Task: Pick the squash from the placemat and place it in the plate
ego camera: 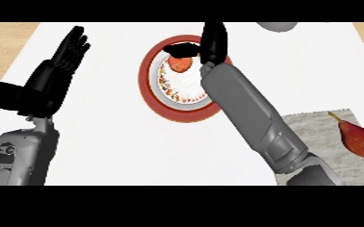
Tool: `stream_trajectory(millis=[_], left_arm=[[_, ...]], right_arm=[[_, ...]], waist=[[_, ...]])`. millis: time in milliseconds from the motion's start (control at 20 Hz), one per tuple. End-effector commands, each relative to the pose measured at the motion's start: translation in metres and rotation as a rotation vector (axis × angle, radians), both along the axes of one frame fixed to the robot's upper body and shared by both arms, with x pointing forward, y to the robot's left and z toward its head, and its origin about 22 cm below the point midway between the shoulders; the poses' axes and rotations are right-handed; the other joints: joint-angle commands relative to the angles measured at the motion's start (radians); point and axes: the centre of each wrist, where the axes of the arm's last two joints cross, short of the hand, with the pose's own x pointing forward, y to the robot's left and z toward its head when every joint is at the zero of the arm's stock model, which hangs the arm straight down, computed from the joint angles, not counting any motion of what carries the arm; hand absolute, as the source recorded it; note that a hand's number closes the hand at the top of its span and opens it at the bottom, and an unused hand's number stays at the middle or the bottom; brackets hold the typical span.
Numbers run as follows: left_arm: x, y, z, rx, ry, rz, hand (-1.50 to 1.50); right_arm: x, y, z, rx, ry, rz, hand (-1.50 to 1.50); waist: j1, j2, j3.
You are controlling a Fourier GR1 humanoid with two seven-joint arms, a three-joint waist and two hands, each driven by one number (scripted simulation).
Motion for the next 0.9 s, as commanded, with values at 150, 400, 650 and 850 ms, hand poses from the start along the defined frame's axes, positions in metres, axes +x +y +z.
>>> stream_trajectory(millis=[150, 400, 650, 850], left_arm=[[-0.007, 0.012, -0.001, -0.002, 0.014, 0.039, 0.00], [-0.011, 0.012, 0.003, -0.012, 0.009, 0.085, 0.00], [-0.011, 0.019, -0.007, -0.016, 0.019, 0.074, 0.00], [-0.009, 0.017, -0.011, 0.001, 0.019, 0.096, 0.00]], right_arm=[[-0.006, -0.022, -0.026, 0.132, -0.048, -0.054, -1.50], [-0.024, -0.075, -0.034, 0.187, -0.072, -0.038, -1.50], [-0.041, -0.132, -0.021, 0.164, -0.099, -0.004, -1.50], [-0.075, -0.168, -0.030, 0.117, -0.082, 0.010, -1.50]], waist=[[-0.041, -0.010, 0.000], [-0.077, -0.020, 0.000], [-0.078, -0.019, -0.001], [-0.085, -0.020, -0.001]])
